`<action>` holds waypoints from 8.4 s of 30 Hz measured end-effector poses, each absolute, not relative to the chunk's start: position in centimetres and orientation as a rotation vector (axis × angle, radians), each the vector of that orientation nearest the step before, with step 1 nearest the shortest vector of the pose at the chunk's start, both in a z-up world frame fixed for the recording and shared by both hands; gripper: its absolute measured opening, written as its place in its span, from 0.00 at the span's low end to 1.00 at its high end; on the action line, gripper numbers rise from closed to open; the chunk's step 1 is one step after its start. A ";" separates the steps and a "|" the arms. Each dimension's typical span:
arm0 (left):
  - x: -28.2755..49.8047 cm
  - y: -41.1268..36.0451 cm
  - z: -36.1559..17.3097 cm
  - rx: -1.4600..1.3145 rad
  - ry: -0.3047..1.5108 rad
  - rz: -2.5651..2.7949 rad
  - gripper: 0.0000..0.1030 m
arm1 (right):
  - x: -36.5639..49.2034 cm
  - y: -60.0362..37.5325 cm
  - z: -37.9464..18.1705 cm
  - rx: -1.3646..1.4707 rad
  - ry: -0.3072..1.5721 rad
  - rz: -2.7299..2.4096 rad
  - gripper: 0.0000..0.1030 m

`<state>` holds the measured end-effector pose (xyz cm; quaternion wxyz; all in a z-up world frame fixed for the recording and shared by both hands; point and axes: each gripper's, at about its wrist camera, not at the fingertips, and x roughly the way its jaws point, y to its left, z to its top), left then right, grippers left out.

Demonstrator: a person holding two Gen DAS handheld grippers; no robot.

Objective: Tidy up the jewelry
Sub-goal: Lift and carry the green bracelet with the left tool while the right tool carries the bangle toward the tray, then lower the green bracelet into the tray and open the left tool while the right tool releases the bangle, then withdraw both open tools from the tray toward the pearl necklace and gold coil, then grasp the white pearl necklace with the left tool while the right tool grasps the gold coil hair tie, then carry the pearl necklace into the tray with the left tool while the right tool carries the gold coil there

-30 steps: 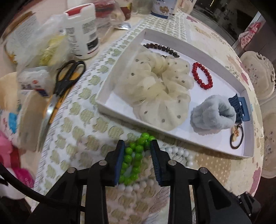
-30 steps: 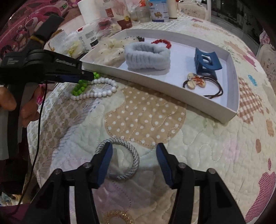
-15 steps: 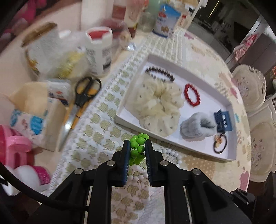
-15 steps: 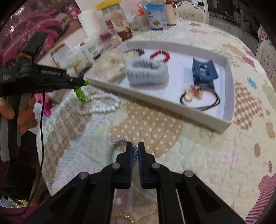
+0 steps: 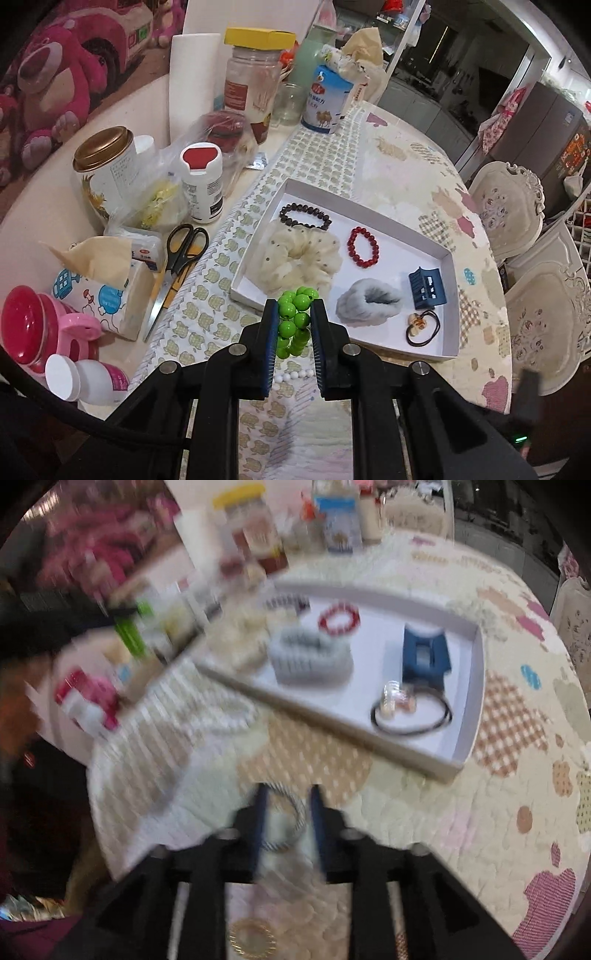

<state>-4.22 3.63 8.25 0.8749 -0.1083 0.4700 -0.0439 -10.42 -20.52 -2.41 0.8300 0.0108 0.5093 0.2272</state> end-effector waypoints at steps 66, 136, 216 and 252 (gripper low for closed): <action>6.1 -5.2 8.6 -0.035 0.986 -0.218 0.16 | -0.4 -25.8 3.9 0.171 0.890 0.318 0.07; 11.2 -6.4 -0.2 -0.034 1.138 -0.140 0.31 | 10.5 -24.9 -1.8 0.089 1.039 0.235 0.34; -7.1 4.0 -1.7 -0.156 1.193 0.032 0.32 | -18.7 -22.4 -4.9 -0.135 1.094 0.402 0.10; -3.8 0.4 2.5 0.013 1.085 -0.100 0.08 | -13.7 -24.1 -0.9 0.022 1.019 0.386 0.10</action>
